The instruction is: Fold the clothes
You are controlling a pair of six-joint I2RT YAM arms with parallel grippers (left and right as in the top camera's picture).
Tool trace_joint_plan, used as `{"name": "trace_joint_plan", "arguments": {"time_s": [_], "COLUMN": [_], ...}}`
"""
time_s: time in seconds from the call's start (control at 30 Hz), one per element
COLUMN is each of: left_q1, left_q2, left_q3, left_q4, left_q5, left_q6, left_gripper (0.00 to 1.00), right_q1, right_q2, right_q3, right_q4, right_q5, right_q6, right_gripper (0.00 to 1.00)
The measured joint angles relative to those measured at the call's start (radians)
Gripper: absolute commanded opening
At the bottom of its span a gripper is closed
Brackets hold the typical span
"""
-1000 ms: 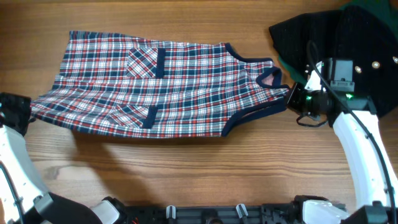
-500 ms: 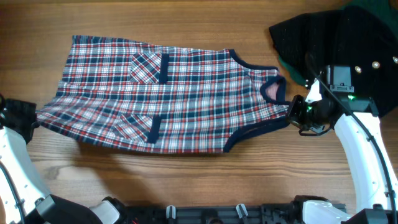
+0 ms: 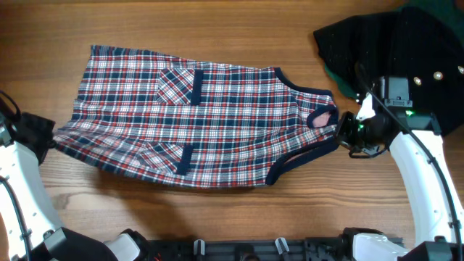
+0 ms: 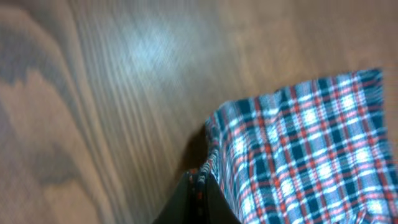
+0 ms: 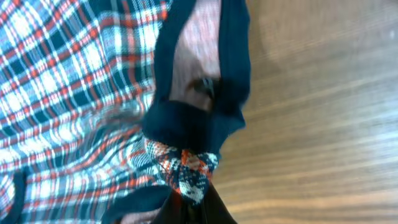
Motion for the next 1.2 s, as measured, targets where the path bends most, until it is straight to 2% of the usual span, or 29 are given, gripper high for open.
{"name": "trace_joint_plan", "arguments": {"time_s": [0.13, 0.3, 0.67, 0.8, 1.0, 1.2], "left_q1": [0.000, 0.000, -0.049, -0.052, -0.052, -0.090], "left_q2": [0.042, 0.220, 0.264, 0.296, 0.455, 0.435], "left_q3": [0.000, 0.000, 0.000, 0.001, 0.002, 0.009], "left_q4": [0.055, 0.069, 0.190, 0.173, 0.136, 0.131], "left_q5": [-0.010, -0.019, -0.024, -0.051, -0.065, -0.068], "left_q6": [-0.002, -0.002, -0.002, -0.002, -0.002, -0.002], "left_gripper": [0.04, 0.04, 0.04, 0.04, 0.04, 0.04], "right_q1": [-0.003, -0.003, -0.003, -0.003, -0.003, -0.003], "right_q2": [0.120, 0.295, 0.299, 0.299, 0.299, 0.299], "right_q3": [0.000, 0.000, 0.000, 0.000, 0.000, 0.005], "right_q4": [0.051, 0.134, 0.152, 0.151, 0.159, 0.186], "right_q5": [0.000, -0.012, -0.014, -0.015, -0.015, -0.016], "right_q6": [0.000, -0.008, -0.024, -0.033, -0.059, -0.065], "right_gripper": [0.04, 0.04, 0.04, 0.04, 0.04, 0.04]}}
